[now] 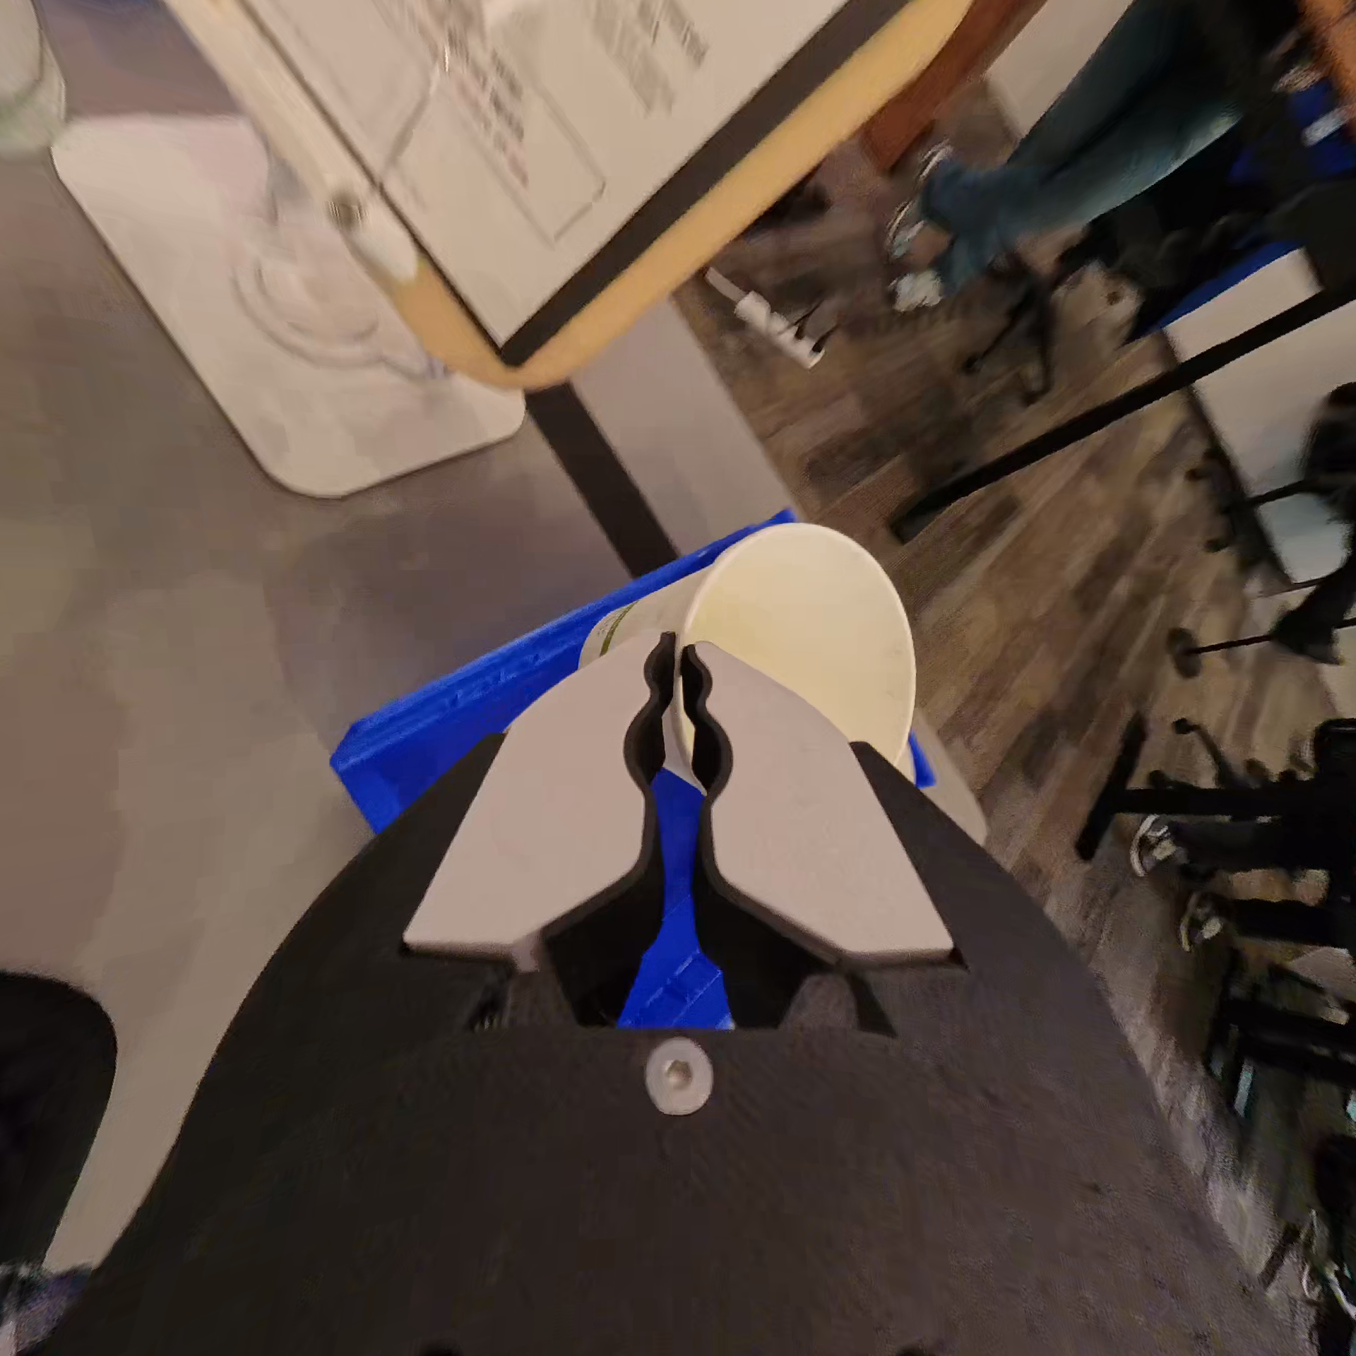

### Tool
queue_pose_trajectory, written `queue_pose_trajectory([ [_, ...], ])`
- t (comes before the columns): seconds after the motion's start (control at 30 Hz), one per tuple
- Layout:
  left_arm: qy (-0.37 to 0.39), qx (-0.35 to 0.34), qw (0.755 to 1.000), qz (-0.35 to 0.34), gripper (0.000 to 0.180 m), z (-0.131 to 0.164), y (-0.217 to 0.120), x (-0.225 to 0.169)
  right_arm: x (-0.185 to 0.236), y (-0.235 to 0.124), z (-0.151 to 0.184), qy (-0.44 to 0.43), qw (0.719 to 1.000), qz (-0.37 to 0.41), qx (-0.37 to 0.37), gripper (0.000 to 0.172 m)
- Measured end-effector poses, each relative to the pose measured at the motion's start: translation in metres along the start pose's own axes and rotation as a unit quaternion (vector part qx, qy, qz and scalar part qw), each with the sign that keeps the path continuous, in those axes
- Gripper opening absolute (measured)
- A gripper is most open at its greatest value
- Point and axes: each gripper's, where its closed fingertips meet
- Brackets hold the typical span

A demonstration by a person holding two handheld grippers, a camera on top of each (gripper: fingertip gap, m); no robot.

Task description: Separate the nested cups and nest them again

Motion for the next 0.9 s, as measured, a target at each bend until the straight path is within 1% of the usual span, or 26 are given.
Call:
queue_pose_trajectory([
  [0.1,-0.001,-0.001,1.0,0.0,0.101,0.0,-0.001,0.001,0.009,0.034,0.019,-0.012,0.997,-0.041,0.06,0.003],
  [0.17,-0.001,-0.002,1.0,-0.001,0.101,0.0,-0.002,0.002,0.013,0.051,0.027,-0.02,0.994,-0.054,0.091,0.003],
  [0.23,-0.002,-0.003,1.0,-0.001,0.101,0.0,-0.003,0.003,0.019,0.063,0.028,-0.026,0.993,-0.075,0.091,0.003],
  [0.37,-0.001,-0.003,1.0,-0.001,0.101,0.0,-0.003,0.003,0.025,0.084,0.041,-0.042,0.988,-0.091,0.121,0.003],
  [0.43,-0.001,-0.004,1.0,-0.001,0.101,0.0,-0.003,0.002,0.028,0.091,0.048,-0.051,0.984,-0.099,0.136,0.003],
  [0.6,0.0,-0.004,1.0,0.0,0.101,0.0,-0.003,0.002,0.033,0.102,0.057,-0.053,0.981,-0.122,0.142,0.003],
  [0.73,0.001,-0.004,1.0,0.002,0.101,-0.001,-0.003,0.001,0.043,0.106,0.06,-0.05,0.977,-0.156,0.14,0.003],
  [0.9,0.001,-0.004,1.0,0.003,0.101,-0.001,-0.002,0.001,0.048,0.105,0.059,-0.043,0.974,-0.169,0.145,0.003],
])
Point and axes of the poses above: each gripper's, where its closed fingertips meet, y out along the fingers, z out of its underside, x = y × z across the jaws, and after that the axes turned 10 degrees about x, right-handed
